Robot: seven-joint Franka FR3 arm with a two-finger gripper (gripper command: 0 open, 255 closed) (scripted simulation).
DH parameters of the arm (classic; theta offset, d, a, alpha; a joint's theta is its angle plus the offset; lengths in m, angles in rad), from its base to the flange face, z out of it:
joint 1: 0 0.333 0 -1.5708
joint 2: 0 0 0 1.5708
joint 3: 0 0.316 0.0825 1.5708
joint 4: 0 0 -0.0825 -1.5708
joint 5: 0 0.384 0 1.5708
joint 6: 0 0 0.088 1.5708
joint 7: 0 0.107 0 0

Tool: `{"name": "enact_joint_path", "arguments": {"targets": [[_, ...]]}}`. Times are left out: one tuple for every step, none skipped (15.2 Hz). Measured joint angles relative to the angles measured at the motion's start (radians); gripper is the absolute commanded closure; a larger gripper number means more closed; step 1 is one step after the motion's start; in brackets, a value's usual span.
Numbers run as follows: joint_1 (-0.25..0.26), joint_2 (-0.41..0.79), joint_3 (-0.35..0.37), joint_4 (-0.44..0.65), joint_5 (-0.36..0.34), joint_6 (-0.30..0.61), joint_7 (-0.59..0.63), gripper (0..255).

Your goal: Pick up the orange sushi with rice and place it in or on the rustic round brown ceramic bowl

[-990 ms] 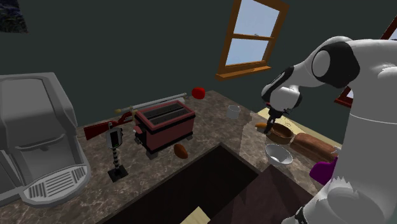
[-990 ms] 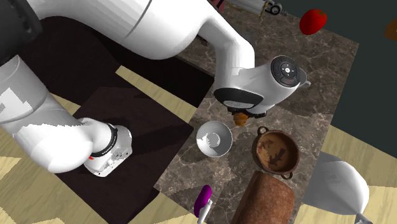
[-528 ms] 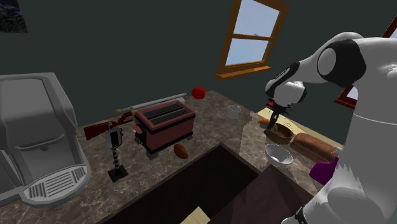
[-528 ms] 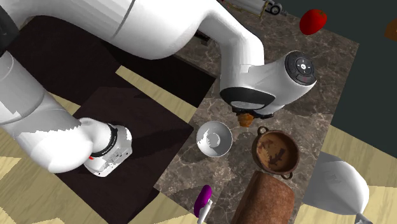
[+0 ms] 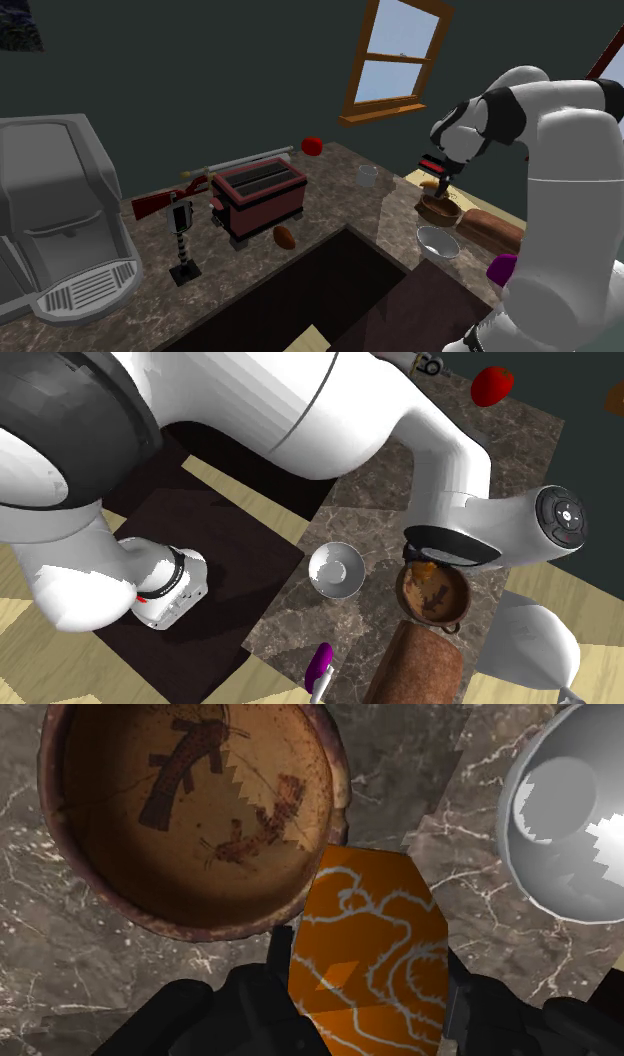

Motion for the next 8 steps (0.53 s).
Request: {"name": "enact_joint_path", "arguments": {"targets": [[-0.025,0.019,0.003,0.031,0.007,-0.015,-0.016,255],[-0.049,0.044,0.01,0.07,0.015,-0.031,-0.026,255],[-0.076,0.064,0.012,0.107,0.019,-0.051,-0.04,255],[-0.106,0.097,0.02,0.163,0.029,-0.074,-0.048,255],[-0.14,0.133,0.03,0.215,0.04,-0.093,-0.062,255],[-0.178,0.17,0.037,0.282,0.046,-0.123,-0.071,255],[-0.201,0.194,0.043,0.314,0.054,-0.132,-0.081,255],[-0.213,0.209,0.047,0.334,0.058,-0.137,-0.084,255]]}}
